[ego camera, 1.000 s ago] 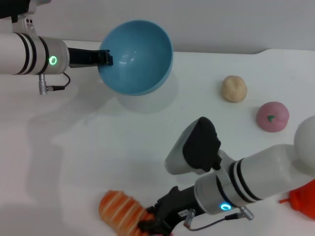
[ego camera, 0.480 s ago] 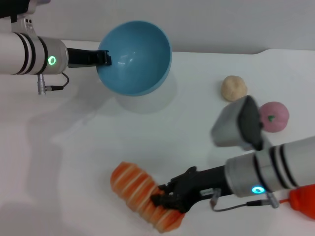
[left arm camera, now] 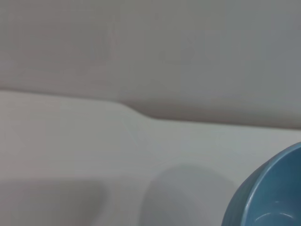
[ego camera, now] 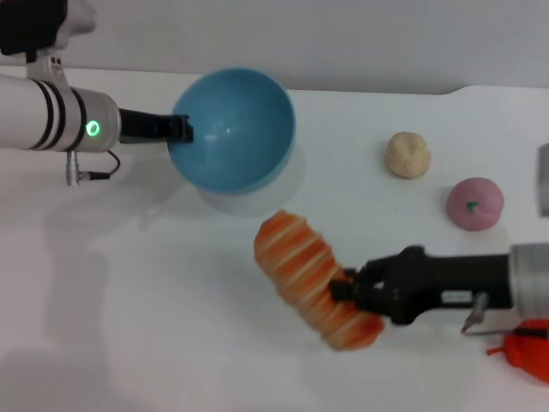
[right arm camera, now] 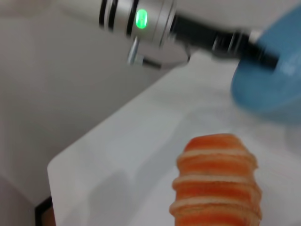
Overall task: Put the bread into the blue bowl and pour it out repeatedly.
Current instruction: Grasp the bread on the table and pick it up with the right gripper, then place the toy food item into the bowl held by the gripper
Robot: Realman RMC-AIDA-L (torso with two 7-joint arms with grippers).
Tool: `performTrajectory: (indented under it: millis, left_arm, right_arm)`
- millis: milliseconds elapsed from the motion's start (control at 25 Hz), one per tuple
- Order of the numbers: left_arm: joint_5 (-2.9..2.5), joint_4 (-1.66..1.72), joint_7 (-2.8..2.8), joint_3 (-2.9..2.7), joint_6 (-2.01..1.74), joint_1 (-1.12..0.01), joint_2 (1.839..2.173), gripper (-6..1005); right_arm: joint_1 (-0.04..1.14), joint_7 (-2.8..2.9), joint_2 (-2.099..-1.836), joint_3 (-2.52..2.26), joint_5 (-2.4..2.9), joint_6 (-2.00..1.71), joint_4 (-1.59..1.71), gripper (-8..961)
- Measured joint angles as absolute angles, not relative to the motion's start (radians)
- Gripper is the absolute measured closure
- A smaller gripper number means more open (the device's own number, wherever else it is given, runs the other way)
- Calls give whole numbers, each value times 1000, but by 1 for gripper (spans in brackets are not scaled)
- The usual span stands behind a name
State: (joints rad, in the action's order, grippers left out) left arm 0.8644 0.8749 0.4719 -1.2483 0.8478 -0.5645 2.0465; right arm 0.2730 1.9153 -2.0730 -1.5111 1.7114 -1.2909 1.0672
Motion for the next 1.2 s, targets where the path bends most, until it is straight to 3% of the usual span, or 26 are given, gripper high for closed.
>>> performTrajectory:
  millis: [480,1200]
  left_arm:
    - [872,829,472,-1321,1022,-592,2057,1000]
    - [1041,839,477,-1488,1144,-643,2066,1001]
  right_arm:
    - [295,1811,-2073,-1395,1700,-1293,1217,803]
    - [476,1770,-2075,-1438,1698,-1124,973,815]
